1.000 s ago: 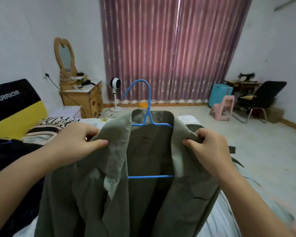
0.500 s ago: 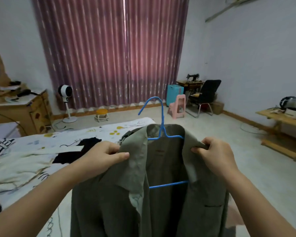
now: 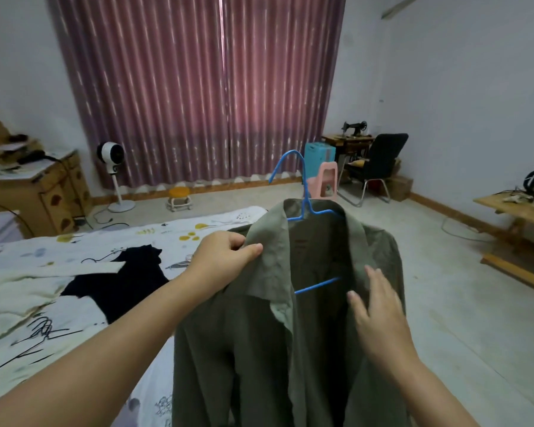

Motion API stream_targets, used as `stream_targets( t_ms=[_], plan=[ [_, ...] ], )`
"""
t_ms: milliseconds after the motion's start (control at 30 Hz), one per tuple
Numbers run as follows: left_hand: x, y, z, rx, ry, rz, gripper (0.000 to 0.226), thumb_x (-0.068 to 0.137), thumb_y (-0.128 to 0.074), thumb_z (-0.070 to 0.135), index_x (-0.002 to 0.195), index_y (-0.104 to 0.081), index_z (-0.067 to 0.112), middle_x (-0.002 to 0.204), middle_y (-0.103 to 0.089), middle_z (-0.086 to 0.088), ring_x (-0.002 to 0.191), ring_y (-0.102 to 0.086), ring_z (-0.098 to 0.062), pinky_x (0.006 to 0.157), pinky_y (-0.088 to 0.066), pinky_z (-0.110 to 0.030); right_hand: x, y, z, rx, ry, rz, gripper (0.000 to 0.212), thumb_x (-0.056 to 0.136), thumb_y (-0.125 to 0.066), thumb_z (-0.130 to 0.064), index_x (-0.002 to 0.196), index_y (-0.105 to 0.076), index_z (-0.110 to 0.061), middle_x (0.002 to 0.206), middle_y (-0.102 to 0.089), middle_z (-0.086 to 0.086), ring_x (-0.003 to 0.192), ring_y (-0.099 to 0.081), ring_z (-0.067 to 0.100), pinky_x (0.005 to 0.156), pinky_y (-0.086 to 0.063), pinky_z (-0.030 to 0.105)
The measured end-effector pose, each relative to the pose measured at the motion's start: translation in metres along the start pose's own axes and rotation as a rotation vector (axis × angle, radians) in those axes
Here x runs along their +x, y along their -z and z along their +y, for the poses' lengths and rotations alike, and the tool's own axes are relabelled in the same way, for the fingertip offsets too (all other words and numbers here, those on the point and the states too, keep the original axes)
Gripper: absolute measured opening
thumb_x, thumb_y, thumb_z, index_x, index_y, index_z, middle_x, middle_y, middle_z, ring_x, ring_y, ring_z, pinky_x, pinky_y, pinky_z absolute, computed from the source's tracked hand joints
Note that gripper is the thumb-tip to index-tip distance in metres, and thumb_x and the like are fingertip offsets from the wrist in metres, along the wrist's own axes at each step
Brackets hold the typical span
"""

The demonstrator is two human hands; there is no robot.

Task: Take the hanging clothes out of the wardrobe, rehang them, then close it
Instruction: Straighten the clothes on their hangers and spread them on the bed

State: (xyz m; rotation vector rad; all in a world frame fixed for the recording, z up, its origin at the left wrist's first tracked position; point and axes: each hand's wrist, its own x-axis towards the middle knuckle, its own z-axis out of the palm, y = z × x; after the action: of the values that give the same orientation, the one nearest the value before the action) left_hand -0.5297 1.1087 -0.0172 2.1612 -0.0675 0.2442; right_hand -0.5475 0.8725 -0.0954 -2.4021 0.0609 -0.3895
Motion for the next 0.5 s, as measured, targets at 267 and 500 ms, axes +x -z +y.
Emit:
stream_targets(
  t_ms=[267, 500],
  plan=[
    [0.109, -0.041, -0.005, 0.012, 0.062, 0.04, 0.04, 0.083, -0.063, 0.035, 0.09, -0.069, -0.004, 0.093, -0.069, -0.023, 0.089, -0.065, -0.035, 0.085, -0.051, -0.053, 0.019, -0.085, 0.023, 0.03, -0.086, -0.37, 0.09, 0.088, -0.052, -0.053, 0.149, 0.007, -0.023, 0.158, 0.007, -0.001, 0.146, 0.001, 0.014, 0.116, -0.01, 0.028],
    [0.208, -0.059, -0.025, 0.125, 0.069, 0.048, 0.041, 0.084, -0.062, 0.037, 0.09, -0.069, -0.003, 0.091, -0.07, -0.02, 0.088, -0.065, -0.033, 0.084, -0.05, -0.047, 0.086, -0.154, 0.017, 0.071, -0.235, -0.56, 0.129, 0.062, -0.063, -0.074, 0.148, 0.015, -0.018, 0.158, 0.007, 0.001, 0.146, 0.0, 0.015, 0.119, -0.011, 0.033]
  ],
)
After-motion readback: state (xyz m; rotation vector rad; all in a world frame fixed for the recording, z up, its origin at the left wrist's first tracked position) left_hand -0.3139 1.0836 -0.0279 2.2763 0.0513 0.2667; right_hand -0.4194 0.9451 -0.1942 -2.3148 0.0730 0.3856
